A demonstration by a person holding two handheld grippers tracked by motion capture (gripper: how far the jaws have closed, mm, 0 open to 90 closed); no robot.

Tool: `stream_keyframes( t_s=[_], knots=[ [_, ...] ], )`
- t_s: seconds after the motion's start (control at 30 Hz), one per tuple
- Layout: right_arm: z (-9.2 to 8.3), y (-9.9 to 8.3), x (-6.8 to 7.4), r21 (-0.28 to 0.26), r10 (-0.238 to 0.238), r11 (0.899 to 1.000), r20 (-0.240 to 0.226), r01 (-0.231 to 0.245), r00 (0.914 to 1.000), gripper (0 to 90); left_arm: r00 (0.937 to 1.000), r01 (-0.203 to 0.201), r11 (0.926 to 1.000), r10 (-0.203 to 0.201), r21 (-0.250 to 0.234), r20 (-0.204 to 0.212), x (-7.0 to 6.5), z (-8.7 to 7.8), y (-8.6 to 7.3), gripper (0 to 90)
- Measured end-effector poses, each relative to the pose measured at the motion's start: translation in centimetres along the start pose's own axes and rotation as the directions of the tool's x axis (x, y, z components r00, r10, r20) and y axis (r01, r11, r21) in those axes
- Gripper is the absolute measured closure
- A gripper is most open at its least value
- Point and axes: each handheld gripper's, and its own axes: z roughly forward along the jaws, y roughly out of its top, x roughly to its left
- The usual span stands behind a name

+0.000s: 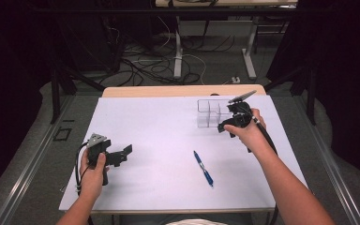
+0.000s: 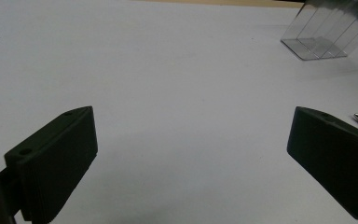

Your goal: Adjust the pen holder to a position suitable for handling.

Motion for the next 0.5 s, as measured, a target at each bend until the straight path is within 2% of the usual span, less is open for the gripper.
stream_keyframes(
  t_s=[0.03,0.3,0.4,0.43,0.5],
  knots=[
    [0.1,-0.6,0.2,0.001,-0.004,1.000,-0.012,0.004,0.9999,26.5,1.0000,-0.001,1.0000,0.001,0.001,0.001,0.0,0.0,0.0,1.7],
    [0.4,-2.1,1.2,0.037,-0.026,0.999,-0.017,0.026,0.9995,26.6,1.0000,-0.001,1.0000,0.001,0.002,0.000,0.0,0.0,0.0,1.7],
    [0.6,-2.5,1.6,0.034,-0.041,0.999,-0.034,0.042,0.9986,27.8,1.0000,-0.002,1.0000,0.002,0.003,0.001,0.0,0.0,0.0,1.7],
    [0.5,-2.6,1.9,0.057,-0.046,0.997,-0.035,0.048,0.9983,27.9,1.0000,-0.003,1.0000,0.003,0.003,0.001,0.0,0.0,0.0,1.7],
    [0.7,-2.9,2.1,0.068,-0.060,0.996,-0.048,0.063,0.9970,28.8,1.0000,-0.003,1.0000,0.003,0.003,0.001,0.0,0.0,0.0,1.7]
  ],
)
